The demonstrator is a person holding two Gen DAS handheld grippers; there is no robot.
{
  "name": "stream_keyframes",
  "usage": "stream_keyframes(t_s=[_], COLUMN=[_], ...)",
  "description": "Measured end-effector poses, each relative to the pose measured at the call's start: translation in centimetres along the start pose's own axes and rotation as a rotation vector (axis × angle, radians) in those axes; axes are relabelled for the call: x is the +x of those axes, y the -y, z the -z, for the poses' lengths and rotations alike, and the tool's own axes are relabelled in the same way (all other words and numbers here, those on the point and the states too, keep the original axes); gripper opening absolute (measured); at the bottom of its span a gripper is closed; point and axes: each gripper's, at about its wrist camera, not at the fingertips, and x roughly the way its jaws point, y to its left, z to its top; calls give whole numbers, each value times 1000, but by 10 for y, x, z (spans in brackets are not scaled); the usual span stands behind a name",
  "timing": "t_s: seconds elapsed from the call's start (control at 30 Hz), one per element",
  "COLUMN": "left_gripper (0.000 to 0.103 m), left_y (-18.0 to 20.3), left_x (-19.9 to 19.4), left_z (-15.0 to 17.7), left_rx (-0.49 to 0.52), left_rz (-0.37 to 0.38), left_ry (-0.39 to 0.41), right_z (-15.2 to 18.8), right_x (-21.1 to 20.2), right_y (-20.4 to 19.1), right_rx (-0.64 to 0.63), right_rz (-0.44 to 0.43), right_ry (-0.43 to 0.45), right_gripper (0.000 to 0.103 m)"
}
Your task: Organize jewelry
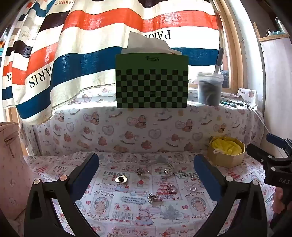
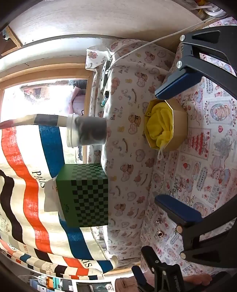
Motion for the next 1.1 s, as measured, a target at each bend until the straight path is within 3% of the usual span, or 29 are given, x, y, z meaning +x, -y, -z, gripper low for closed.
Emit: stream_keyframes(t_s=[0.23,0.4,0.57,0.8,1.1], left_gripper=[103,103,103,103,103], left_y=[2,-2,-2,3,3], left_x=[2,-1,0,4,1], left_z=[2,2,1,0,2], left_rx=[-19,-29,-30,3,0], left_rz=[-20,-17,-38,-35,-21], left_ry=[-3,1,-6,-18,-6], right_z=[0,0,2,1,2], right_x=[0,-1,-2,1,0], right_y=[-3,-6,-2,-1,-3], right_rx=[-46,-24,11,10,-1], right_rz=[24,4,37,1,26], right_ry=[12,-13,-15,-35,-52], right_gripper=[103,103,103,103,103])
